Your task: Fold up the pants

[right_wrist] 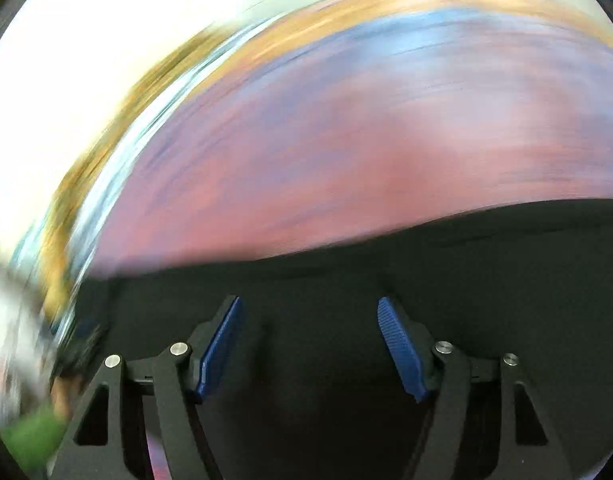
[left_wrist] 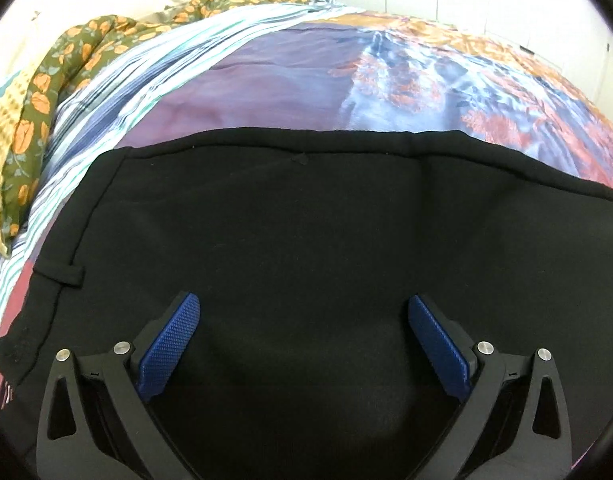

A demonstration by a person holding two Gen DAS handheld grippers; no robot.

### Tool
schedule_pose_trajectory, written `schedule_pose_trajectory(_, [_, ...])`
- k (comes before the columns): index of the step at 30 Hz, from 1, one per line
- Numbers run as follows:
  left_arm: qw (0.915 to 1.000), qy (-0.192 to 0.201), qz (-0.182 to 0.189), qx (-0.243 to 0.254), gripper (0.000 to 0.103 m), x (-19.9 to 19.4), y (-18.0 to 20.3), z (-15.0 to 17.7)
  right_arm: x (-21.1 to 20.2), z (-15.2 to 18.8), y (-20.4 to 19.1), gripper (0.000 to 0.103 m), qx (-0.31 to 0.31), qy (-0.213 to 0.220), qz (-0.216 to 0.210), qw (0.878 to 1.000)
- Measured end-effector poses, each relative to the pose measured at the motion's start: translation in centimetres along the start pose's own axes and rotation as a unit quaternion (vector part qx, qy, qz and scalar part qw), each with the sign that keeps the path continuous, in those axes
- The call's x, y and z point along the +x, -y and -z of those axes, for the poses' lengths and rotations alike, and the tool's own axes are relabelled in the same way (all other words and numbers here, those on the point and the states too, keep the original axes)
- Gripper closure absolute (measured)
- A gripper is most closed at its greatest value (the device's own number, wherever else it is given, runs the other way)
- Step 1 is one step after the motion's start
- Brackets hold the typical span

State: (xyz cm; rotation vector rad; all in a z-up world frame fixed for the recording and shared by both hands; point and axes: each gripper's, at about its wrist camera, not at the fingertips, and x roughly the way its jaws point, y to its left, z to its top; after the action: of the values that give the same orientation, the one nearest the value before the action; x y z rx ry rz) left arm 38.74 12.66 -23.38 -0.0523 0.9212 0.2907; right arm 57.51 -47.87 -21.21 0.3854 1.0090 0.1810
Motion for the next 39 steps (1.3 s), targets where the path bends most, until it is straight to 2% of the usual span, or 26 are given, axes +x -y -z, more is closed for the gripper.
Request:
schedule_pose_trajectory(2, [1.0, 0.001, -0.002, 0.001, 0.001, 0.4, 0.2, -0.1, -3.8, -0.7, 7.8, 0.036, 0.091, 0.041, 0.079, 0.992])
schedule_pose_trajectory(3, [1.0, 0.002, -0.004, 0.003, 0.001, 0.3, 0.0, 0.0, -5.4, -0.5, 10.6, 0.038, 0.12, 0.045, 0.108, 0.986])
schedule_pose_trajectory(4, [0.9999, 0.001, -0.009, 0.006, 0.001, 0.3, 0.1, 0.0, -6.8, 0.0, 12.3, 0.046, 0.138, 0.049, 0.098, 0.984])
schedule_pose_trajectory(5, [0.9999, 0.001, -0.01, 0.007, 0.001, 0.4, 0.2, 0.0, -8.0, 0.4, 13.0, 0.031, 0.143, 0.045, 0.132, 0.98])
schedule_pose_trajectory(6, [0.9999, 0.001, -0.011, 0.008, 0.001, 0.4, 0.2, -0.1, -9.1, 1.1, 12.8, 0.025, 0.135, 0.044, 0.171, 0.975])
schedule_pose_trajectory(9, [0.9998, -0.007, -0.014, 0.011, 0.0, 0.3, 0.3, -0.4, -11.8, 4.4, 9.5, 0.025, 0.103, 0.048, 0.126, 0.985])
schedule_pose_trajectory(12, [0.9987, -0.038, -0.028, 0.02, 0.001, -0.4, 0.6, -1.4, -15.4, 9.9, 5.6, 0.02, 0.056, 0.031, 0.042, 0.997])
schedule_pose_trajectory(13, [0.9984, -0.048, -0.022, 0.019, 0.002, -1.7, 0.8, -1.8, -16.2, 12.6, 3.1, 0.018, 0.031, 0.015, 0.013, 0.999])
schedule_pose_trajectory(14, [0.9989, -0.042, -0.004, 0.019, 0.002, -3.3, 0.9, -1.7, -17.8, 14.9, 2.1, 0.018, 0.01, 0.0, -0.013, 1.0])
schedule_pose_trajectory(15, [0.9991, -0.03, 0.018, 0.022, 0.001, -5.5, 1.2, -1.4, -18.4, 17.8, -1.1, 0.018, -0.017, -0.021, -0.045, 0.999])
schedule_pose_trajectory(17, [0.9964, -0.012, 0.072, 0.042, 0.001, -10.4, 2.3, 0.6, -19.0, 22.1, -4.7, 0.018, -0.05, -0.05, -0.082, 0.994])
schedule_pose_trajectory(18, [0.9921, -0.018, 0.107, 0.063, 0.001, -12.7, 3.3, 2.4, -19.0, 24.3, -6.7, 0.018, -0.065, -0.065, -0.102, 0.991])
schedule_pose_trajectory(20, [0.983, -0.042, 0.15, 0.097, 0.001, -15.1, 4.8, 6.0, -18.5, 27.9, -10.0, 0.018, -0.09, -0.101, -0.123, 0.983])
schedule_pose_trajectory(22, [0.9719, -0.083, 0.167, 0.143, 0.001, -16.3, 6.3, 10.8, -17.4, 30.8, -11.6, 0.018, -0.097, -0.137, -0.113, 0.979])
schedule_pose_trajectory(24, [0.9656, -0.121, 0.158, 0.168, 0.0, -16.2, 6.6, 14.3, -17.0, 32.6, -11.0, 0.018, -0.082, -0.16, -0.087, 0.98])
schedule_pose_trajectory(26, [0.9685, -0.116, 0.141, 0.169, 0.0, -16.7, 5.7, 16.0, -17.3, 33.0, -8.0, 0.018, -0.052, -0.167, -0.047, 0.984])
schedule_pose_trajectory(28, [0.9702, -0.124, 0.134, 0.16, 0.001, -17.4, 4.4, 15.8, -19.3, 33.2, -4.7, 0.018, -0.011, -0.151, -0.007, 0.988])
schedule_pose_trajectory(31, [0.9788, -0.095, 0.122, 0.134, 0.001, -18.6, 2.4, 13.6, -22.1, 32.9, 0.4, 0.018, 0.061, -0.118, 0.059, 0.989])
schedule_pose_trajectory(33, [0.9849, -0.062, 0.112, 0.117, 0.001, -18.7, 1.5, 10.7, -23.3, 32.3, 1.4, 0.018, 0.076, -0.104, 0.085, 0.988])
schedule_pose_trajectory(36, [0.9926, -0.026, 0.09, 0.077, 0.001, -16.8, 0.9, 5.4, -22.6, 30.0, -0.2, 0.018, 0.063, -0.091, 0.087, 0.99])
schedule_pose_trajectory(39, [0.9971, -0.008, 0.063, 0.042, 0.001, -13.2, 0.7, 0.6, -19.8, 25.9, -2.8, 0.018, 0.045, -0.075, 0.045, 0.995])
